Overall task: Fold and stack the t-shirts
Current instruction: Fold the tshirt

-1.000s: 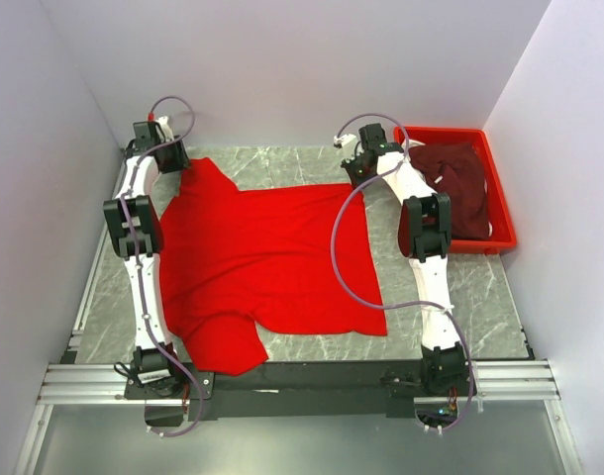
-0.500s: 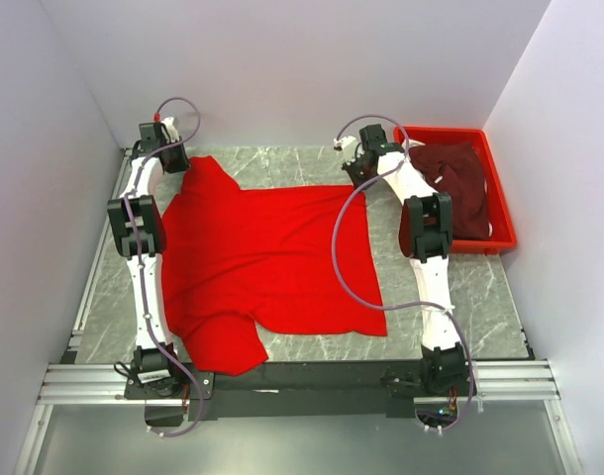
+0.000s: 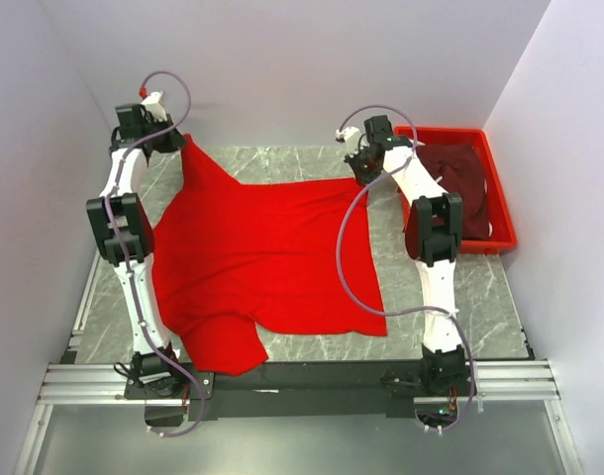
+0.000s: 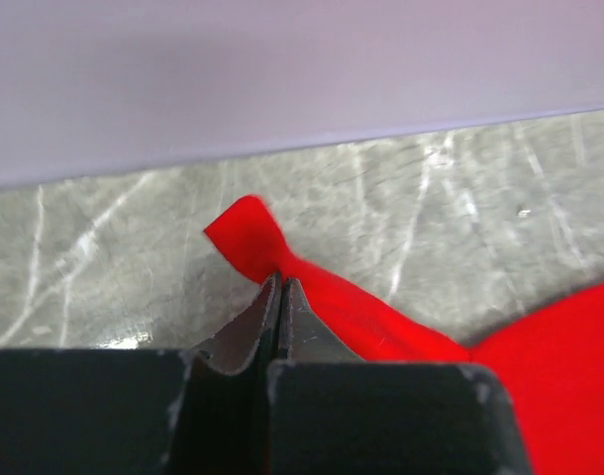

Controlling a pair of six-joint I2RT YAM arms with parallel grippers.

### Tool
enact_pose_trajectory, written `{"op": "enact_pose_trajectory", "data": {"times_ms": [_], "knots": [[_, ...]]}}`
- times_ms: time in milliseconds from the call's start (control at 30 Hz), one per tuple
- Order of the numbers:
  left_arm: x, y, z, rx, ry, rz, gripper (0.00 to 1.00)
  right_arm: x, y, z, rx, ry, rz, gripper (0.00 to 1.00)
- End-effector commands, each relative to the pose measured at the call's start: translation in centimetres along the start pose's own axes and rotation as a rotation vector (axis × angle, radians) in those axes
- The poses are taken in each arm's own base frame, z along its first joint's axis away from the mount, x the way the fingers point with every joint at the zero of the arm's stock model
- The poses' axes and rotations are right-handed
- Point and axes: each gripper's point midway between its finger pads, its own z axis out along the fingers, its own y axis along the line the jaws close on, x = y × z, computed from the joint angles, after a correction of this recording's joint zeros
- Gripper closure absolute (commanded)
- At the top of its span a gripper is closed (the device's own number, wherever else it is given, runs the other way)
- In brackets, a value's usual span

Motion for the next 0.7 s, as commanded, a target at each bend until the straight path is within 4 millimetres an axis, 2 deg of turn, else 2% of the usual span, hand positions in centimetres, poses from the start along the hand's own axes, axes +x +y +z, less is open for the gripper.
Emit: {"op": "enact_pose_trajectory", "data": {"times_ms": [0,300,567,600,667], "knots": [[-4.5,-2.3,-3.3,0.083,-0.093,0.097,1.00,-2.2,-0.6,-4.7,0.029,-0.067,-0.025,1.00],[-3.2,-4.1,-8.1,0.165,-0.048,0.166,1.00,-1.0,0.1,-7.2,0.019,-0.051,-0.071,1.00],[-0.3,-6.1,-13.0,0.145,0.002,0.231,1.00,0.9,2.2,-8.2,-0.066,0.003,-0.097,1.00],[1.1,-5.9,-13.4,0.141,0.031,0.222,1.00,1.3,2.4,-8.2,-0.075,0.012,-0.096,1.00],[1.1,-6.3,-14.7,0.118,0.029,0.240,1.00,1.4,2.8,-8.6,-0.087,0.015,-0.099,1.00]]}}
